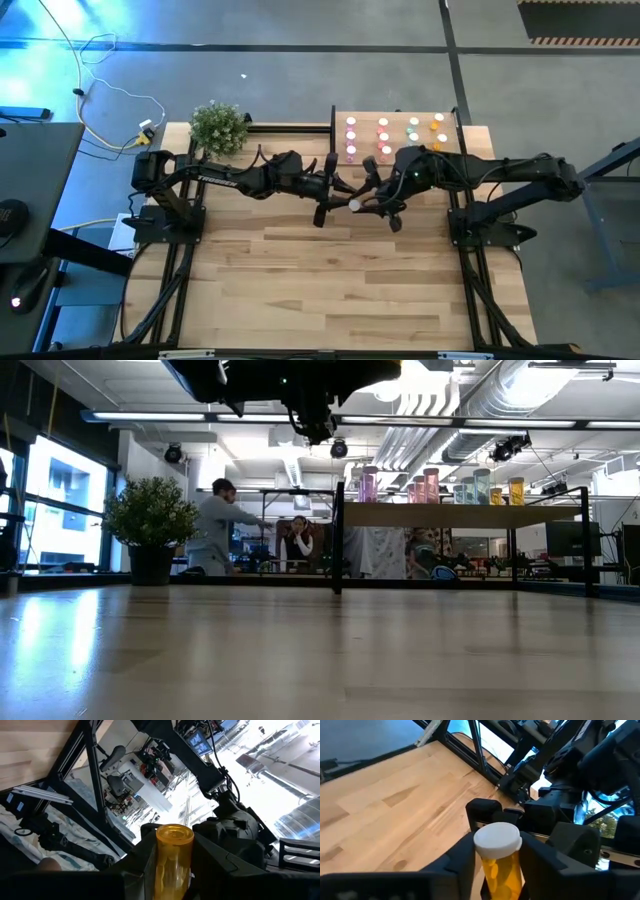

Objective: Pick and place medicine bottles onto shelf by color
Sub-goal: Put the orange pill bottle on the shelf aligned with the other orange pill bottles

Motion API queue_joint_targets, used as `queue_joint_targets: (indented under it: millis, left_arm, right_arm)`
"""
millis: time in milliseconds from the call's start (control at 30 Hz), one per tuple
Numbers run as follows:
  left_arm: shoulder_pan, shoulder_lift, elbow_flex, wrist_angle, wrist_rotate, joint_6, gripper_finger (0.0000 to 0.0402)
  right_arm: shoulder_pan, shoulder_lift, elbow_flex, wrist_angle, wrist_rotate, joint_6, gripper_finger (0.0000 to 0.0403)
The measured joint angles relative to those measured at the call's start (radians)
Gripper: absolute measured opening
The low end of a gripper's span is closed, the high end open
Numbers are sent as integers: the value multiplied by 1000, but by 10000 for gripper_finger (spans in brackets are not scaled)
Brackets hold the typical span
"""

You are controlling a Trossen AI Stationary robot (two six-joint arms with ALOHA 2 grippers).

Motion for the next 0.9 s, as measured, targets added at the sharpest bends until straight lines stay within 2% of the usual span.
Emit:
queue_joint_targets:
  millis: [100,200,567,733,900]
  left_arm:
    - [0,0,0,-1,1,0,93]
    - [0,0,0,-1,1,-3,93]
    - [8,1,0,32,1,147,102]
    - [0,1,0,37,7,155,119]
    - [-11,1,-1,48,18,98,117]
  right_arm:
    - [0,0,0,-1,20,-17,108]
    - [0,0,0,2,25,-27,93]
    - [-1,0,0,2,28,-31,92]
    - [-1,-1,2,-5,22,-21,92]
    - [-1,-2,2,-17,17,-16,92]
